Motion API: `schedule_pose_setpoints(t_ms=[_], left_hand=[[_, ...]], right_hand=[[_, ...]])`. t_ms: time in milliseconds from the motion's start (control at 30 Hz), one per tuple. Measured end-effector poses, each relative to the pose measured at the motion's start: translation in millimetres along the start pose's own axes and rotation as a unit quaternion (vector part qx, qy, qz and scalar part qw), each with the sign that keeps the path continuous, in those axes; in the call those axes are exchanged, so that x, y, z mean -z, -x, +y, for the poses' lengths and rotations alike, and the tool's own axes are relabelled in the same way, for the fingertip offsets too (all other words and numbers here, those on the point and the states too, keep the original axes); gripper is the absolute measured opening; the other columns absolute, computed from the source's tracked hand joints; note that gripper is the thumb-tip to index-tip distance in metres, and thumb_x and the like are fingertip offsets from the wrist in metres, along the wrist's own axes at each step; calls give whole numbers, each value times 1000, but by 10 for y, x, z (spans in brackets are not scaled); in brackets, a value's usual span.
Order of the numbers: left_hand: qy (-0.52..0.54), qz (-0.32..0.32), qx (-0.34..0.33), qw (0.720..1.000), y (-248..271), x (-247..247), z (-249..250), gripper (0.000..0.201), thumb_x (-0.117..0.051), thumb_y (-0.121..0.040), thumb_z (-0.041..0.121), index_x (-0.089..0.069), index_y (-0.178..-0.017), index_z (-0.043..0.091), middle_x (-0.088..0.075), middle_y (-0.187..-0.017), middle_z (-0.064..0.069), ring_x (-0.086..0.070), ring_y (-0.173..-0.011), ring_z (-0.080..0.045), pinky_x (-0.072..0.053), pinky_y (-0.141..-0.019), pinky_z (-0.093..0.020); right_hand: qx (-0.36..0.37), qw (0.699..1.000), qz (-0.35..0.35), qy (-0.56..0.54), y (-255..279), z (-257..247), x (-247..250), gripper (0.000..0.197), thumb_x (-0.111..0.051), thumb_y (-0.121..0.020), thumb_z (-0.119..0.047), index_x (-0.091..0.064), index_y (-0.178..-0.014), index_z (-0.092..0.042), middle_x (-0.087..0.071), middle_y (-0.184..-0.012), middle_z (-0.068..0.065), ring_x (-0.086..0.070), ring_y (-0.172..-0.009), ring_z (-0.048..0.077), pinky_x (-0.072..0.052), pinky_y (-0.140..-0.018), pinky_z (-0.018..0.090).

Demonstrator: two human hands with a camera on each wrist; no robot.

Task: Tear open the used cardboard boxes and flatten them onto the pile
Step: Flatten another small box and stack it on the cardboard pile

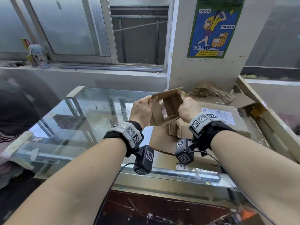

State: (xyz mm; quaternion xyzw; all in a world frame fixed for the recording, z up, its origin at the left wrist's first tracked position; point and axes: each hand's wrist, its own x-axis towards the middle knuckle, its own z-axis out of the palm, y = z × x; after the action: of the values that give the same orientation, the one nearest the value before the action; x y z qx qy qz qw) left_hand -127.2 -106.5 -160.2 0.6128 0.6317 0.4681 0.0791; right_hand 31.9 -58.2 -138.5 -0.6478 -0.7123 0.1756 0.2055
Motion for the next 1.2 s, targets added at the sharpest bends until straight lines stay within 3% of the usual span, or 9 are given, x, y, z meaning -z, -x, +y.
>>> schedule_pose_setpoints(t_ms=[100, 267, 367, 467, 633, 767, 900, 1100, 1200], left_hand=[[0, -15, 18, 1000, 12, 34, -14, 34, -44, -101, 31, -68, -110, 9, -68, -91, -12, -56, -80, -24, -31, -64, -20], [1, -29, 107, 994, -17, 46, 80, 38, -37, -102, 36, -57, -118, 8, -64, -107, -14, -56, -95, -27, -34, -74, -24], [-48, -26, 168, 984, -50, 5, 143, 48, -42, -99, 39, -36, -135, 9, -55, -127, -15, -51, -117, -33, -38, -94, -35], [-71, -37, 238, 968, -84, 10, 127, 85, -64, -84, 48, -15, -143, 11, -48, -134, -14, -48, -123, -35, -38, -100, -39], [-40, -16, 312, 949, -111, 80, -16, 79, -79, -69, 38, -33, -123, 3, -57, -116, -13, -57, -110, -32, -52, -89, -42], [31, -37, 327, 944, -93, 114, -7, 63, -74, -75, 26, -32, -117, 3, -42, -85, 0, -61, -92, -30, -59, -70, -44], [91, -49, 327, 939, -73, 175, 7, 52, -71, -78, 20, -28, -107, 10, -44, -95, -5, -62, -87, -26, -59, -63, -45], [192, -133, 350, 907, -51, 212, 60, 42, -50, -86, 3, -26, -120, 9, -40, -91, -10, -49, -69, -17, -49, -51, -29], [206, -153, 343, 903, -33, 213, 85, 41, -40, -87, -4, -31, -125, 8, -40, -89, -8, -47, -63, -18, -51, -63, -36]], right_hand=[[-14, 994, -1, -107, -77, 76, -19, 26, -44, -91, -6, -57, -69, -3, -58, -84, 20, -56, -83, 35, -39, -68, 31], [-25, 978, 16, -207, -108, 145, -70, 38, -54, -88, -13, -54, -50, -12, -54, -65, 12, -61, -67, 37, -56, -67, 56], [36, 984, 52, -166, -9, 46, -25, 39, -49, -89, -11, -49, -50, -14, -53, -63, 11, -59, -70, 38, -52, -67, 44], [99, 985, 83, -117, 54, -32, 21, 28, -47, -92, -13, -68, -74, -8, -63, -77, 13, -54, -76, 29, -39, -66, 29], [173, 972, 123, -104, 44, -97, 0, 27, -47, -93, -17, -73, -92, -14, -70, -82, 11, -60, -80, 30, -44, -69, 32], [182, 969, 118, -119, 66, -173, -10, 27, -47, -95, -17, -73, -91, -9, -71, -84, 13, -59, -79, 30, -47, -71, 34], [170, 969, 111, -137, 41, -200, -21, 29, -48, -96, -19, -72, -88, -5, -70, -85, 16, -59, -81, 32, -46, -73, 36], [116, 972, 115, -169, -53, -137, -56, 28, -47, -95, -12, -68, -83, 3, -64, -81, 17, -54, -77, 29, -41, -70, 35], [89, 968, 109, -206, -122, -72, -74, 28, -49, -95, -12, -67, -84, 6, -59, -77, 13, -49, -74, 25, -40, -68, 34]])
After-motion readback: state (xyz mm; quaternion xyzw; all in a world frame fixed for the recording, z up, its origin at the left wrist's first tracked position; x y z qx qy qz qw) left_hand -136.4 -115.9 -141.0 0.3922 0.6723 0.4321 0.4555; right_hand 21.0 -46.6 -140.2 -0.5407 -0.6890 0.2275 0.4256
